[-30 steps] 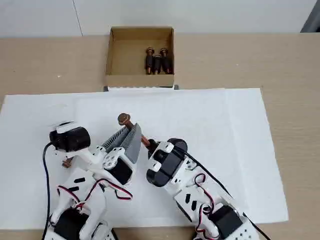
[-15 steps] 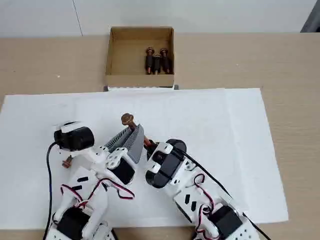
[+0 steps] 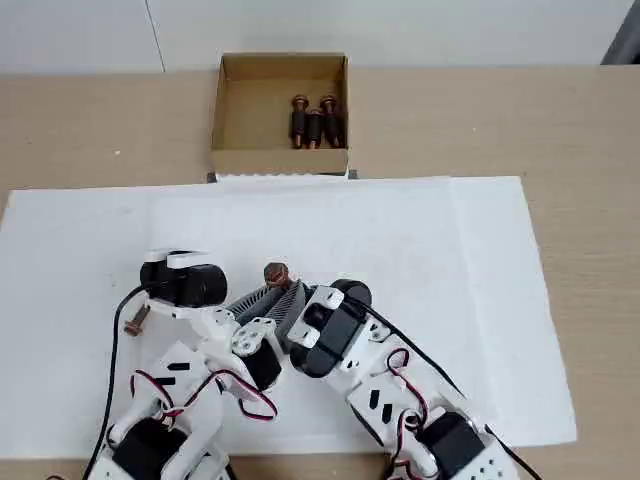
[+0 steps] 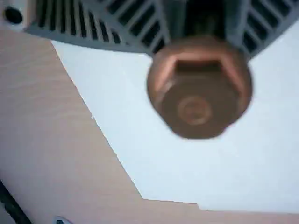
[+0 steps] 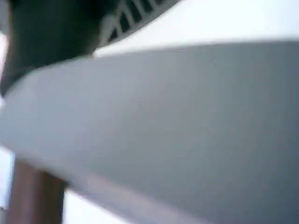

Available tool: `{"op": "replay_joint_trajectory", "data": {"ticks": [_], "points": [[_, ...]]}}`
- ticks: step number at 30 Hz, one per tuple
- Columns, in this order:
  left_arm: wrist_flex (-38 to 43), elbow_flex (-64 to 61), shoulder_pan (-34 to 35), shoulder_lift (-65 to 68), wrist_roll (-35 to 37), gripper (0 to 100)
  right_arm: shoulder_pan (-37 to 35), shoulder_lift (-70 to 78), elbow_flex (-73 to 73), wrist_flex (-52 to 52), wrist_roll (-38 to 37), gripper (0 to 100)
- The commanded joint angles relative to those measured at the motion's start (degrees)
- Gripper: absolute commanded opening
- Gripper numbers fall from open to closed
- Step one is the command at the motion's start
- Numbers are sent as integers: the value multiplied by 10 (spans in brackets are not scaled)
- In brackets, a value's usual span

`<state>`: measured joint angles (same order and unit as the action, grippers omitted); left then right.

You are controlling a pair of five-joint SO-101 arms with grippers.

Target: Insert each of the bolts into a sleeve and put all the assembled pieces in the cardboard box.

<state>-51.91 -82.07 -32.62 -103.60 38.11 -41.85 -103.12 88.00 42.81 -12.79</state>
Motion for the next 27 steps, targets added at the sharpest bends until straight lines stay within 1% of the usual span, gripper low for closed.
{"op": "replay_joint_trajectory", "data": {"ticks": [1,4,9,15,17,18,20,23,25,27], "points": [[-4,20,14,-1,-31,149,0,-7,-55,-16,-3,2],[-4,21,50,-1,-63,213,0,-7,-55,-16,-3,2],[-5,47,82,-1,-78,215,0,-7,-54,-16,-3,2],[-5,87,88,0,-78,214,1,-7,-51,-16,-3,2],[-5,94,111,-1,-79,213,11,-7,-51,-16,-1,2],[-4,95,125,-1,-80,205,19,-7,-50,-14,0,2],[-4,95,161,-1,-81,152,41,-7,-50,-7,0,2],[-8,88,215,-1,-82,6,72,-7,-50,19,2,2],[-6,68,234,-1,-104,22,89,-7,-50,38,8,2],[-6,32,242,-1,-148,4,113,-7,-55,58,48,2]]}}
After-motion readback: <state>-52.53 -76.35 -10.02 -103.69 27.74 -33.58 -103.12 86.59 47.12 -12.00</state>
